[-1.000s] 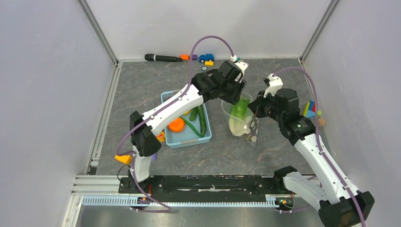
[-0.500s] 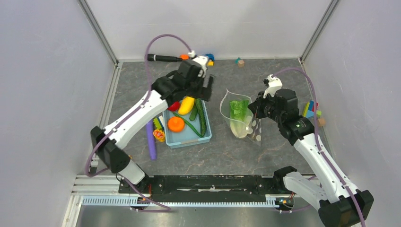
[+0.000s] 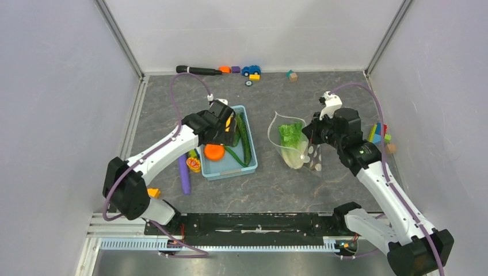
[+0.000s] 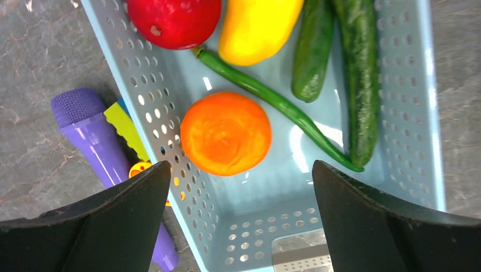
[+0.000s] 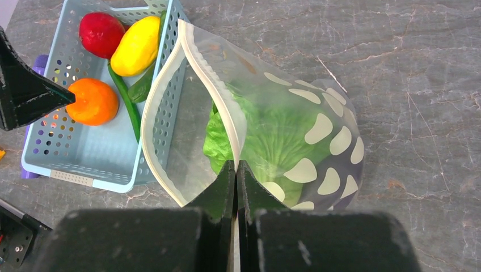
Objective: Place the food in the zip-top bag and seal the zipper
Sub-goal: Pick up the fake vegetable from the bin.
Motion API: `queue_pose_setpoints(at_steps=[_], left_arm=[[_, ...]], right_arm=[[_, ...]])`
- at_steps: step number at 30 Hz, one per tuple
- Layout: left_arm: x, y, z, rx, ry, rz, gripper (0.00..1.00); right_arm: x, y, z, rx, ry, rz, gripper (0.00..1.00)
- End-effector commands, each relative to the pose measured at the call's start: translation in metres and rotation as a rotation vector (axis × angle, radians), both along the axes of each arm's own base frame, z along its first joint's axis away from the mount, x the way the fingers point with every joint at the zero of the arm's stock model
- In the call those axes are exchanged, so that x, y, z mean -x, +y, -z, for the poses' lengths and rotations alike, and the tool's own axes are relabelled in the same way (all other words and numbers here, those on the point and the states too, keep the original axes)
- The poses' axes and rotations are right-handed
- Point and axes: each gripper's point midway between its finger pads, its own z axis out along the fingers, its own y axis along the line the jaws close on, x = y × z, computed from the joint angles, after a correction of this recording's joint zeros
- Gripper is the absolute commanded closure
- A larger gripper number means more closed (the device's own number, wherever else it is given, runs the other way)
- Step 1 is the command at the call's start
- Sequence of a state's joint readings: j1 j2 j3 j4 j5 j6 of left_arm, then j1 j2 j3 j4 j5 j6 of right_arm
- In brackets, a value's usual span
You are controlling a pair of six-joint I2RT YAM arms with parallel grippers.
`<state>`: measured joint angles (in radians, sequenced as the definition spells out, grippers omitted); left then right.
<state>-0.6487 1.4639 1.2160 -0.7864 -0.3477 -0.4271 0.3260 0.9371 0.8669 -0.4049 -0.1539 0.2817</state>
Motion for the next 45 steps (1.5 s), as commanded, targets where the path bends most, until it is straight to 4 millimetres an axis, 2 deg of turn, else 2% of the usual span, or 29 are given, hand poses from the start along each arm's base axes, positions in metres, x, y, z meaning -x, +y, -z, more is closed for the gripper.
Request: queue_pose_setpoints(at_steps=[1,6,12,22,27,34,36,38,39,45], left_arm=[[-0.012,0.002,0.008,0.021,-0.035,-0.064,0.0],[-0.014,-0.004,0.03,0.028,0.005,-0.033,0.0],[-0.014,0.01,0.057,-0.045,0.059,-0.075,0.0],[-0.014,0.021,0.081,-0.11,0.097,-0.123,0.0],[-0.014,0.017,0.093,-0.109,0.129,-0.121,0.0],[-0.009,0.012,0.099,-0.082,0.159,-0.108,0.01],[-0.008,0.007,0.095,-0.058,0.161,-0.095,0.15],[-0.009,0.005,0.085,-0.036,0.143,-0.092,0.35],[-0.01,0.005,0.079,-0.026,0.127,-0.093,0.41],[-0.014,0.004,0.028,0.049,0.011,-0.087,0.62]], right_arm=[[-0.003,-0.003,-0.002,0.013,-0.027,0.002,1.0],[-0.004,-0.007,0.003,0.026,-0.019,0.026,1.0],[-0.004,-0.012,0.002,0.039,-0.028,0.042,1.0],[-0.003,-0.017,0.004,0.055,-0.028,0.064,1.0],[-0.004,-0.019,0.005,0.059,-0.027,0.073,1.0],[-0.003,-0.021,0.003,0.058,-0.029,0.08,1.0],[-0.003,-0.021,0.002,0.057,-0.033,0.08,1.0],[-0.003,-0.021,0.0,0.055,-0.036,0.08,1.0],[-0.002,-0.02,-0.001,0.054,-0.036,0.079,1.0],[0.0,-0.015,-0.006,0.035,-0.042,0.05,1.0]])
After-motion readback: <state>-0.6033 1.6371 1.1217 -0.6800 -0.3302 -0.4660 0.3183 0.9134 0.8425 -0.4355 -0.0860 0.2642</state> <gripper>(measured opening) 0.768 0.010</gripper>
